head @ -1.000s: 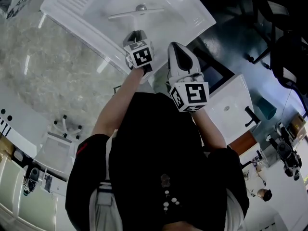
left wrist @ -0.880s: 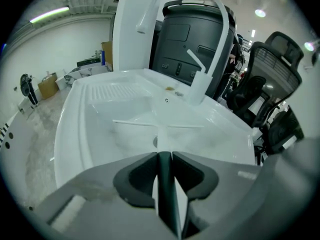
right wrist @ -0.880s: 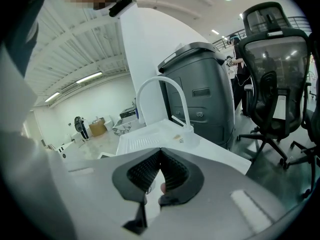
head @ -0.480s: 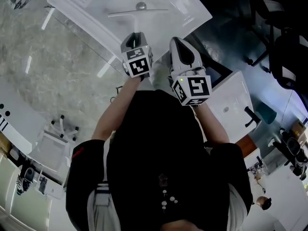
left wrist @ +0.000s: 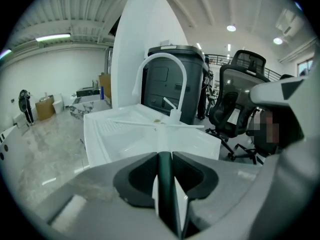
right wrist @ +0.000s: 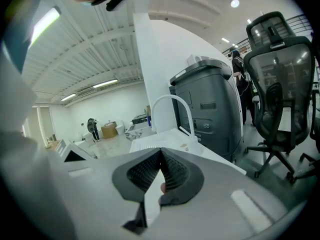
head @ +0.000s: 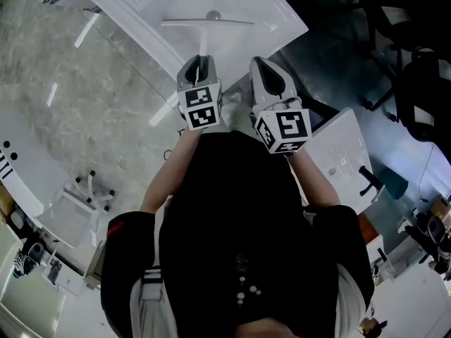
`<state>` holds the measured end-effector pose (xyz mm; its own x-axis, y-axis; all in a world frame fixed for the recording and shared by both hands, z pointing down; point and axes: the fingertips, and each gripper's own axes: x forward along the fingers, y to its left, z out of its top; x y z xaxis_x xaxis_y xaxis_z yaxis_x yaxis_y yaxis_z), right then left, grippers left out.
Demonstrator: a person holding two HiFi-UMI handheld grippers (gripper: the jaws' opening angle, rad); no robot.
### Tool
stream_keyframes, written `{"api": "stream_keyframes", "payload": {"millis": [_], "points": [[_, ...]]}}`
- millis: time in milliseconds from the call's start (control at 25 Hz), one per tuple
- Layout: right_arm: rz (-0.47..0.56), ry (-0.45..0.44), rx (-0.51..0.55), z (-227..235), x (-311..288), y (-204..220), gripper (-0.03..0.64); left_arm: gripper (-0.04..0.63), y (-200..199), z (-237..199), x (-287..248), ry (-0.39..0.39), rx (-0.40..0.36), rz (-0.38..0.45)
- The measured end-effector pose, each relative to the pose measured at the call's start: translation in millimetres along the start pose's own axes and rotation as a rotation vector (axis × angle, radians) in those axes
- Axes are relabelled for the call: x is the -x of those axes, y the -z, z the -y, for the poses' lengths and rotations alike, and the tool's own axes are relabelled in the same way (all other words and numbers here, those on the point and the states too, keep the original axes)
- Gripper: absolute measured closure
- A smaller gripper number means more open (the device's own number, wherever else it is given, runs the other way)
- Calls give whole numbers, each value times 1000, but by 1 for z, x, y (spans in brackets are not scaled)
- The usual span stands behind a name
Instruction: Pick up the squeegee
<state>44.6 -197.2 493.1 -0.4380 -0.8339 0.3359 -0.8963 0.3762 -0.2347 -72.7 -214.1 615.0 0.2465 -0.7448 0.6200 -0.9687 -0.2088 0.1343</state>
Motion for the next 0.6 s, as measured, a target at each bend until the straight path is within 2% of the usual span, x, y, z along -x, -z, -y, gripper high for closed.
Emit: {"api": "stream_keyframes", "payload": {"millis": [600], "points": [[146, -26, 58, -4, 36, -52, 615, 489, -73, 20, 71, 10, -122, 222]]}}
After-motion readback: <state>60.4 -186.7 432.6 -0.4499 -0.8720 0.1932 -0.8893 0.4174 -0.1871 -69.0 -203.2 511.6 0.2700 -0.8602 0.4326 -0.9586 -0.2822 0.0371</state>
